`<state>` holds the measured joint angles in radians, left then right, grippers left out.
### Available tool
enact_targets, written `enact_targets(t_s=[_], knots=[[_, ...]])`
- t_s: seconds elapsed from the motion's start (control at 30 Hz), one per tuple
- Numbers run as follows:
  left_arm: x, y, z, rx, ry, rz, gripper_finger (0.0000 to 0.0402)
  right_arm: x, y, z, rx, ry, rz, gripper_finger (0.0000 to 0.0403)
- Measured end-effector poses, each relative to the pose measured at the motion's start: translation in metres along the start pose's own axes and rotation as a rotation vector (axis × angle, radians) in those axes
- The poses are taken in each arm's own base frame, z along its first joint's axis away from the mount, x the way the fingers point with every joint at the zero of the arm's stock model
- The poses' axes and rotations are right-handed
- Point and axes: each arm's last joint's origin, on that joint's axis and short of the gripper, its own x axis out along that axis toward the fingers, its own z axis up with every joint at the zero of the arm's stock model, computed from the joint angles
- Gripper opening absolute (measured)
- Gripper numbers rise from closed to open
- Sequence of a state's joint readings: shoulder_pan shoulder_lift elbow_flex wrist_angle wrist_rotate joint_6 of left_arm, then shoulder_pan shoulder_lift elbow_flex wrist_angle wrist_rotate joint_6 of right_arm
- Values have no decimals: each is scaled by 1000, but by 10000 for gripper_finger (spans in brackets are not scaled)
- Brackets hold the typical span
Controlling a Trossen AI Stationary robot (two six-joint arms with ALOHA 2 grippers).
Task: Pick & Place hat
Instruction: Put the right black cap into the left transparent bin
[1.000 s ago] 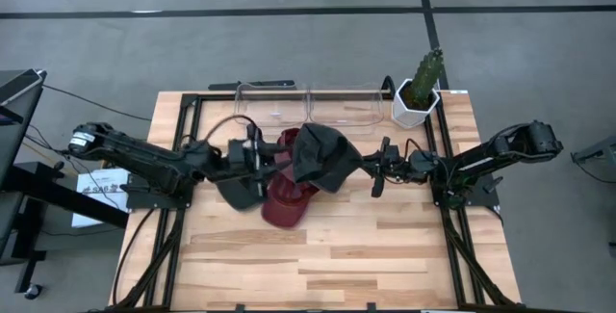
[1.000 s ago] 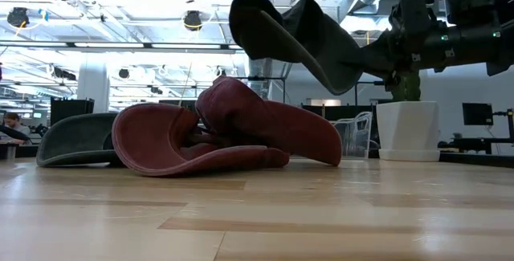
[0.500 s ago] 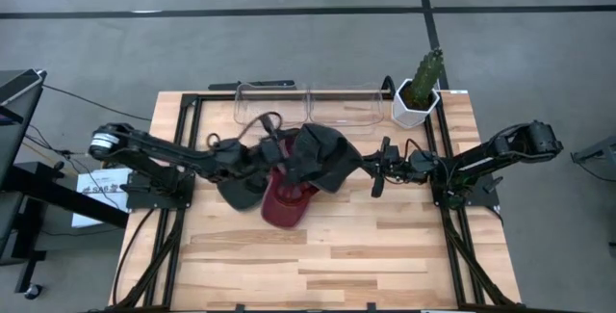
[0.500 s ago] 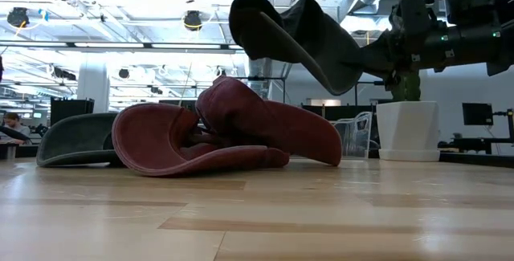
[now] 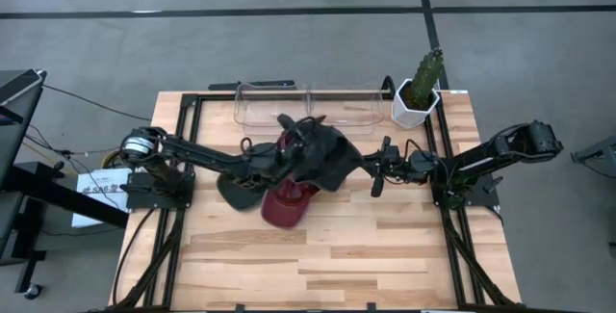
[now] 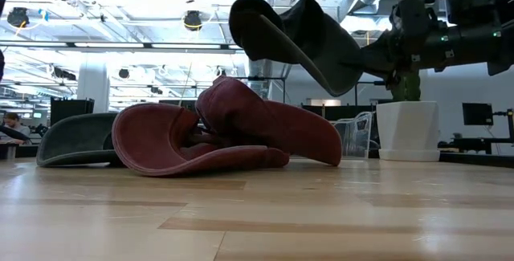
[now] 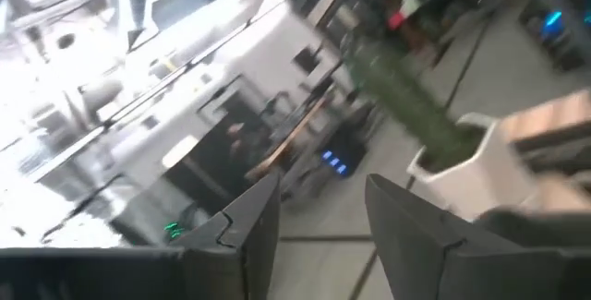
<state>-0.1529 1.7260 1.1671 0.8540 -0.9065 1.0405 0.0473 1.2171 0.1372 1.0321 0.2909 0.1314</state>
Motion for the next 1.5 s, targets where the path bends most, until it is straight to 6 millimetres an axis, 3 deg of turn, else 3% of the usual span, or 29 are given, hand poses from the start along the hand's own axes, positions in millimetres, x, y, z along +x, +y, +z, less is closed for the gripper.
enact_targets(t_s=[0.33, 0.73, 1.0, 1.27, 1.5], knots=[[14, 6, -22, 55, 204, 106, 159, -5, 15, 6, 7, -74, 86, 2], [13, 11, -26, 204, 347, 163, 159, -11, 26, 14, -4, -134, 141, 2], [16, 37, -22, 76, 293, 199, 159, -9, 21, 10, -29, -106, 44, 2], [16, 46, -17, -138, 170, 185, 159, -9, 19, 9, -49, -100, -18, 2], [11, 42, -10, -268, 64, 120, 159, -9, 19, 9, -50, -99, -19, 3]])
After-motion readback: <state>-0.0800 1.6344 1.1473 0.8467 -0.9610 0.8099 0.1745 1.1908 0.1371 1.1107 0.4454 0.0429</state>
